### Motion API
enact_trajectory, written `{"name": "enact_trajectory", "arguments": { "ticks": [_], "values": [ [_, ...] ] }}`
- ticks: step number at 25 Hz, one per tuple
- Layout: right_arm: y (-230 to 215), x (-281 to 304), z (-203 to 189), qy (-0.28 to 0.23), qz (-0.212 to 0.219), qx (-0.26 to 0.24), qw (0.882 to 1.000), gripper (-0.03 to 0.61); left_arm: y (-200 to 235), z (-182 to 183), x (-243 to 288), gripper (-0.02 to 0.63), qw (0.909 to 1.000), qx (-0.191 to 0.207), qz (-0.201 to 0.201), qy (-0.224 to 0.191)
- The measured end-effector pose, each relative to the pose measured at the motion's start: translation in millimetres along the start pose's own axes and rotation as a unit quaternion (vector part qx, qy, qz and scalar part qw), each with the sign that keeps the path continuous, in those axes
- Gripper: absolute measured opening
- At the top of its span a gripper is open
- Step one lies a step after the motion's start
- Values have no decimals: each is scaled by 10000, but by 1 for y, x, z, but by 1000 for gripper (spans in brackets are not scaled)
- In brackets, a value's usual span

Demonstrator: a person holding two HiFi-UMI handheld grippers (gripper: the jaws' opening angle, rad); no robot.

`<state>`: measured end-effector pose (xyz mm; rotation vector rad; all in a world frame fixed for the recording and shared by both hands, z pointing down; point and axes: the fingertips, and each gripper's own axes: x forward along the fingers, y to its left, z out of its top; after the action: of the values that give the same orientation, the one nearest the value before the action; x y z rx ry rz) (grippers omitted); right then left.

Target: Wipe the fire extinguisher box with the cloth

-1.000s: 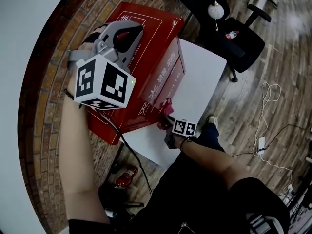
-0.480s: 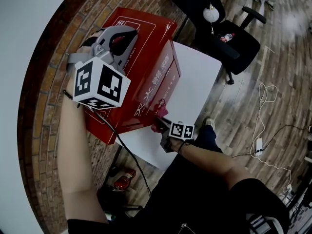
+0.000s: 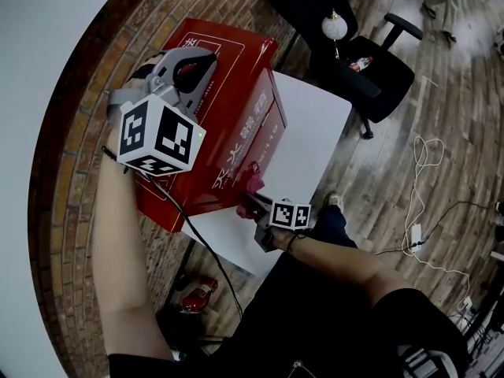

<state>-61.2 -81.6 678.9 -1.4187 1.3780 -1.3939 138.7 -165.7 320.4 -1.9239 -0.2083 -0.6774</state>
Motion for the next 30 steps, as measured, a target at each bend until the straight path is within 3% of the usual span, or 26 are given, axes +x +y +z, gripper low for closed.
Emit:
{"name": "enact_trajectory", "arguments": {
  "ticks": [30],
  "values": [
    [92, -19, 16, 16, 814, -212, 9965, 63, 0, 0, 0, 25, 10000, -8, -10, -2]
  ]
}}
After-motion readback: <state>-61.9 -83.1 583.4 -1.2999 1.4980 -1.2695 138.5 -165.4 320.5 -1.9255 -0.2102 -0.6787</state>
